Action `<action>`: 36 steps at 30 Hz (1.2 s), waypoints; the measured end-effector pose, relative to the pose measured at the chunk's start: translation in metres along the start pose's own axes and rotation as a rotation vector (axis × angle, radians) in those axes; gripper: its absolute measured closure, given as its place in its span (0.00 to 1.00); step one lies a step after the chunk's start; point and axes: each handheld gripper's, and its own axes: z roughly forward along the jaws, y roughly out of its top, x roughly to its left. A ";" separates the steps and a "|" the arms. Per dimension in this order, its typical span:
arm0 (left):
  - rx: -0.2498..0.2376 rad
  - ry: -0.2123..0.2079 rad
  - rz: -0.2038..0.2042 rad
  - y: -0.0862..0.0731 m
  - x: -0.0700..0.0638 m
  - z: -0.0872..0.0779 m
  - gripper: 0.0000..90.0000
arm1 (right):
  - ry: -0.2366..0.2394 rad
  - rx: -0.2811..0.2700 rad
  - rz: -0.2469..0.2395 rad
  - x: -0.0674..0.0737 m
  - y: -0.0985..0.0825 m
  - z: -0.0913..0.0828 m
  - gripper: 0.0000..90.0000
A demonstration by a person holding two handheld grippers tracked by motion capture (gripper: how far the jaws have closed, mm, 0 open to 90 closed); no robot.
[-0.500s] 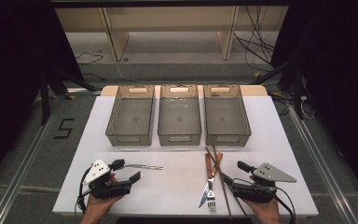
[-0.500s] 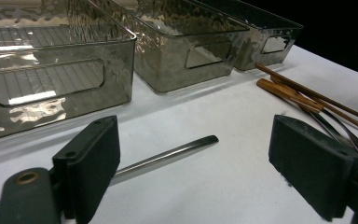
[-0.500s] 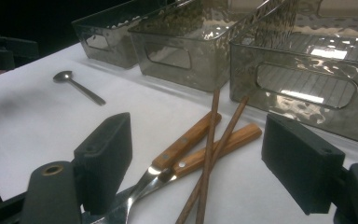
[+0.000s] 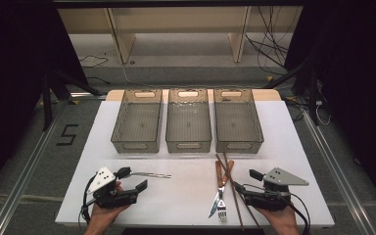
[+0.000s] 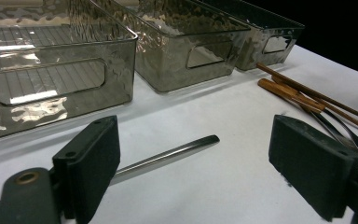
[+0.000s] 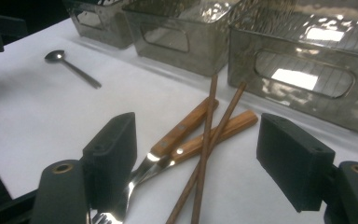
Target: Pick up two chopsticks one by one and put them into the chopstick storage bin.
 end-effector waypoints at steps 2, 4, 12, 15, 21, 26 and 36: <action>0.000 0.000 -0.001 0.000 0.000 0.000 0.18 | 0.006 0.049 0.007 0.001 0.006 0.001 0.35; 0.001 0.001 0.000 0.000 0.000 0.000 0.18 | 0.009 0.086 -0.002 0.003 0.009 0.001 0.35; 0.000 0.000 0.000 0.000 0.000 0.000 0.18 | -0.032 0.192 -0.022 0.008 0.019 0.006 0.43; 0.001 0.001 0.002 0.000 0.000 0.000 0.18 | -0.055 0.261 -0.027 0.006 0.020 0.010 0.46; 0.000 0.003 0.003 0.000 -0.001 0.000 0.18 | -0.066 0.349 -0.028 0.002 0.016 0.019 0.55; -0.001 0.003 0.006 0.000 -0.001 0.000 0.18 | -0.068 0.396 -0.020 0.001 0.010 0.026 0.62; 0.005 0.004 0.017 0.000 -0.001 0.000 0.18 | -0.062 0.465 0.010 0.002 0.000 0.034 0.73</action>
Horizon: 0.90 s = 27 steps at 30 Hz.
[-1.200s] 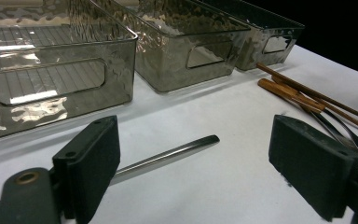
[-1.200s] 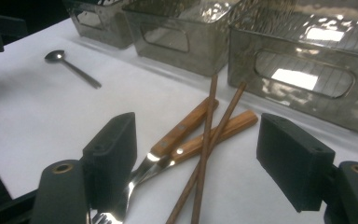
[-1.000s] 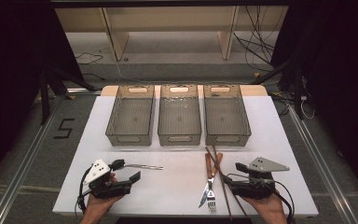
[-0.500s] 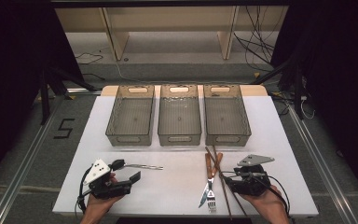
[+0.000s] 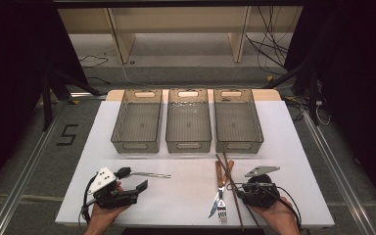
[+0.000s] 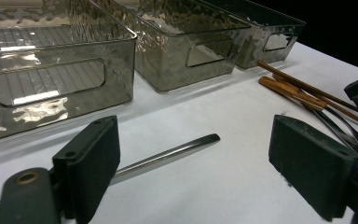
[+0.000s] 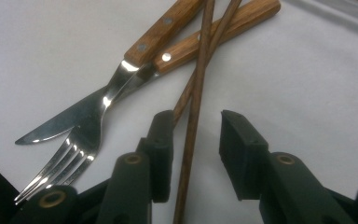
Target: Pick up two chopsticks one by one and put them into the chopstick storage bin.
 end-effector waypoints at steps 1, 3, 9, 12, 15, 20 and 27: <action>0.000 0.000 0.000 0.000 0.000 0.000 0.18 | 0.000 0.005 0.001 0.000 0.000 0.001 0.74; 0.000 0.001 0.001 0.000 0.000 0.000 0.18 | -0.006 0.014 0.001 0.001 -0.001 0.003 0.75; 0.000 0.001 0.003 0.000 0.000 0.000 0.18 | -0.011 0.044 0.012 0.000 -0.002 0.005 0.79; 0.000 0.003 0.004 0.000 0.000 0.000 0.18 | -0.015 0.056 0.008 0.002 -0.003 0.008 0.82; 0.000 0.003 0.005 0.000 0.000 0.000 0.18 | -0.036 0.067 0.003 0.004 -0.003 0.010 0.86; 0.000 0.004 0.007 0.000 -0.001 0.000 0.18 | -0.063 0.066 -0.007 0.005 -0.003 0.011 0.90; 0.001 0.005 0.006 0.000 0.000 0.000 0.18 | -0.068 0.054 -0.002 0.005 -0.004 0.010 0.94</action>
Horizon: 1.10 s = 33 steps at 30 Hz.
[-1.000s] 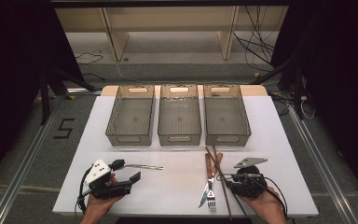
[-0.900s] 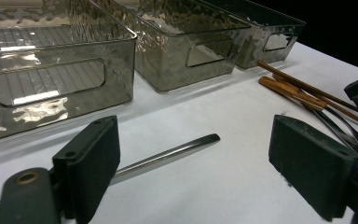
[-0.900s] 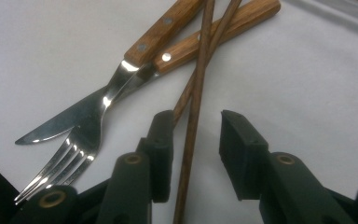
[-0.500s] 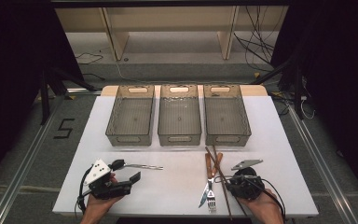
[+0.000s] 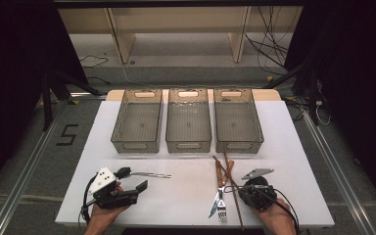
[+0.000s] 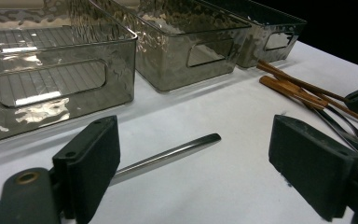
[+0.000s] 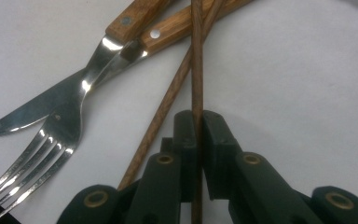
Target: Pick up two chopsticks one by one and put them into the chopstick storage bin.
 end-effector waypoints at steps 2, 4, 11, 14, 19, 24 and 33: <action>0.001 0.000 -0.001 0.000 0.000 0.000 0.18 | 0.004 -0.007 -0.003 0.000 0.000 -0.001 0.95; 0.001 0.000 0.000 0.000 0.000 0.000 0.18 | 0.008 -0.020 -0.007 0.000 0.001 -0.003 0.95; 0.007 0.003 -0.005 0.000 0.000 0.001 0.18 | 0.006 -0.082 -0.035 0.000 0.004 -0.015 0.96; 0.011 0.002 -0.014 -0.001 0.000 0.002 0.18 | 0.012 -0.109 -0.049 0.001 0.008 -0.019 0.96; 0.007 -0.022 -0.041 0.000 0.000 0.002 0.18 | 0.024 -0.162 -0.073 0.007 0.019 -0.026 0.96; 0.001 -0.038 -0.070 0.002 -0.001 0.003 0.18 | 0.040 -0.202 -0.108 0.016 0.033 -0.027 0.95; 0.017 -0.064 -0.110 0.012 -0.009 0.008 0.18 | 0.060 -0.266 -0.139 0.029 0.052 -0.026 0.95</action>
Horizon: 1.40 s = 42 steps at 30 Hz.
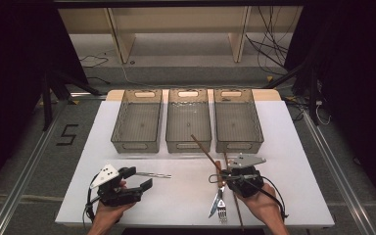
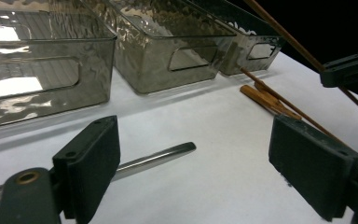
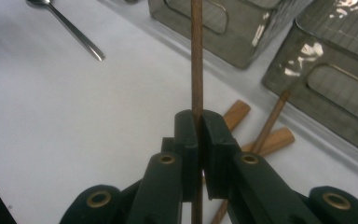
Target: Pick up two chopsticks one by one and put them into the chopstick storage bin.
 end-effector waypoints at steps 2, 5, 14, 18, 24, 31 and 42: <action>0.004 -0.017 -0.010 0.004 -0.003 0.001 0.18 | 0.003 -0.013 -0.004 0.003 0.004 0.001 0.95; 0.017 -0.028 -0.027 0.011 -0.010 0.005 0.19 | 0.007 -0.035 -0.010 0.007 0.009 0.003 0.95; 0.074 -0.070 -0.047 0.031 -0.028 0.029 0.20 | 0.027 -0.092 -0.022 0.024 0.022 0.011 0.95; 0.086 -0.093 -0.046 0.037 -0.036 0.037 0.21 | 0.038 -0.109 -0.037 0.032 0.023 0.015 0.95; 0.105 -0.124 -0.076 0.044 -0.040 0.050 0.22 | 0.056 -0.122 -0.047 0.041 0.023 0.022 0.95; 0.121 -0.167 -0.138 0.044 -0.043 0.054 0.27 | 0.066 -0.146 -0.087 0.058 0.022 0.027 0.95; 0.128 -0.221 -0.228 0.046 -0.045 0.064 0.43 | 0.092 -0.183 -0.091 0.067 0.021 0.030 0.95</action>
